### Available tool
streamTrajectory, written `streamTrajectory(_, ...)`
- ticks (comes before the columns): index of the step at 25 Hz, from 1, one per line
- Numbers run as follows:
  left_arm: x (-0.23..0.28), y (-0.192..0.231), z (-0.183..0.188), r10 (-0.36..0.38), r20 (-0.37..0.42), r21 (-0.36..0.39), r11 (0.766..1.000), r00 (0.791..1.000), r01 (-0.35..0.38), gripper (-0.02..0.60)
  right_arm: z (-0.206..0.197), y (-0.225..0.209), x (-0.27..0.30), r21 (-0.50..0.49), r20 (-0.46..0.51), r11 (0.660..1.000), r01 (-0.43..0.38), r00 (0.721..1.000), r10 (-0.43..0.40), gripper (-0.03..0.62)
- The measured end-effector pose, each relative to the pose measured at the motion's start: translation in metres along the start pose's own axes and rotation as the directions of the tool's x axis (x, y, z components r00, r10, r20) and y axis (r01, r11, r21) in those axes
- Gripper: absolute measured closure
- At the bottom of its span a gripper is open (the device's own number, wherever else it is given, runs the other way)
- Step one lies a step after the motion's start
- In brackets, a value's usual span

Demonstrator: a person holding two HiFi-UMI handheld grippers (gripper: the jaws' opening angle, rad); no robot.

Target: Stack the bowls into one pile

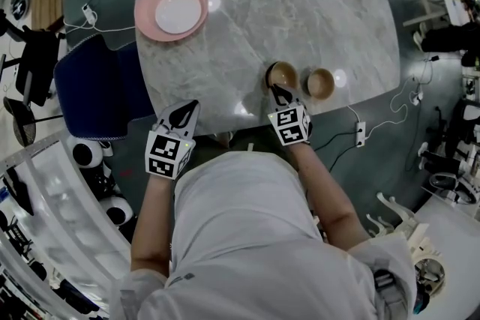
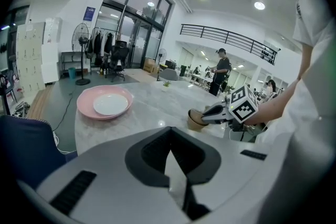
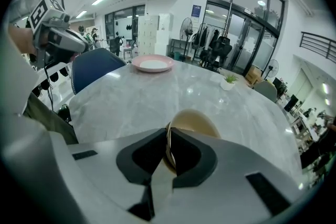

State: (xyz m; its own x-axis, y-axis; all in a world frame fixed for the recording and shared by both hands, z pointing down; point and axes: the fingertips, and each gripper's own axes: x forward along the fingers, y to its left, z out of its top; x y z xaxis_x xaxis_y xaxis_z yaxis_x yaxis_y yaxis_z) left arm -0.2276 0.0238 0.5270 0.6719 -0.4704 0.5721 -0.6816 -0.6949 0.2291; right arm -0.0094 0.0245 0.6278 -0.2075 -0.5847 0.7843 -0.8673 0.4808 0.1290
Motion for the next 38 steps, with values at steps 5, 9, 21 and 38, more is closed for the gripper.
streamTrajectory(5, -0.001, 0.000, -0.002, 0.002, -0.001, -0.003, 1.000, 1.000, -0.002, 0.580, 0.002, 0.006, 0.001, 0.016, -0.004, 1.000, -0.021, 1.000, 0.021, 0.550)
streamTrajectory(9, 0.002, -0.001, -0.001, 0.000, -0.005, 0.001, 1.000, 1.000, 0.000, 0.580, 0.003, 0.011, 0.002, 0.027, 0.003, 0.999, -0.043, 0.999, 0.043, 0.545)
streamTrajectory(21, 0.021, -0.012, 0.009, -0.017, -0.015, 0.013, 1.000, 1.000, 0.017, 0.580, -0.001, -0.014, -0.013, 0.059, 0.038, 0.998, -0.018, 0.999, 0.015, 0.531)
streamTrajectory(38, 0.087, -0.073, 0.046, -0.075, -0.061, 0.075, 0.994, 0.995, 0.080, 0.580, -0.058, -0.113, -0.048, 0.173, 0.020, 0.981, 0.085, 0.996, -0.090, 0.531)
